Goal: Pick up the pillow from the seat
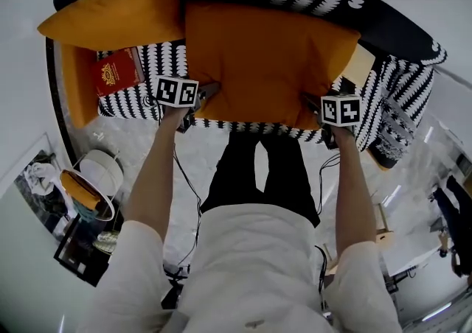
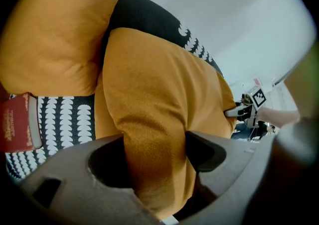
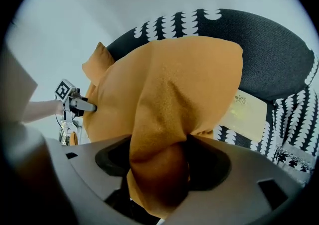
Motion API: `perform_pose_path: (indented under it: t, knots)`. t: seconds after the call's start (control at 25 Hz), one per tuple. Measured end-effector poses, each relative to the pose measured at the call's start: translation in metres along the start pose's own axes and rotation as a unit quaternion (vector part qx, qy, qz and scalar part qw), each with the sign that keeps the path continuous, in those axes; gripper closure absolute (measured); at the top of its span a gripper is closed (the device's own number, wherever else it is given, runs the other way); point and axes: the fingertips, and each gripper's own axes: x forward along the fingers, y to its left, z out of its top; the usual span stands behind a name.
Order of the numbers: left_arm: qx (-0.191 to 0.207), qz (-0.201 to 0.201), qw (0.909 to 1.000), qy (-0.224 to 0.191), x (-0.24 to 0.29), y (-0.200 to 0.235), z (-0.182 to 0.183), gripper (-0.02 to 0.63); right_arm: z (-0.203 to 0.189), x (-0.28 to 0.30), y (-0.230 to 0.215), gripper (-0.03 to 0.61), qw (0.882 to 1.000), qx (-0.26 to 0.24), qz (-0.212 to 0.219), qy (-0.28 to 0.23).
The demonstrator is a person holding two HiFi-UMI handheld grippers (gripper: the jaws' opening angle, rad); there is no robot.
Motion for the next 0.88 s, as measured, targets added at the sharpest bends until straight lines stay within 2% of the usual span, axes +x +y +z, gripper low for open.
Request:
perform_pose_path:
  t: [0.2,0.4,0.6,0.76,0.88]
  knots:
    - [0.006,0.009,0.9999,-0.002,-0.007,-0.009,-0.003,0.32,-0.003,-0.007,0.005,0.314,1.0,-0.008,-0.028,-0.009]
    - [0.015,0.011,0.9995,-0.026,-0.018,-0.017,-0.004,0.349,-0.005,-0.017,0.011,0.342,0.998,-0.018,-0.055,-0.015]
    - [0.02,0.014,0.9987,-0.044,-0.03,-0.028,0.0,0.373,0.0,-0.031,0.014,0.367,0.997,-0.024,-0.067,-0.028]
    - [0.023,0.001,0.998,-0.06,-0.041,-0.036,0.0,0.386,-0.001,-0.042,0.024,0.371,0.998,-0.017,-0.059,-0.035]
    - [0.039,0.015,0.9971,-0.063,-0.056,-0.039,0.001,0.393,-0.004,-0.052,0.029,0.374,0.997,-0.011,-0.058,-0.043]
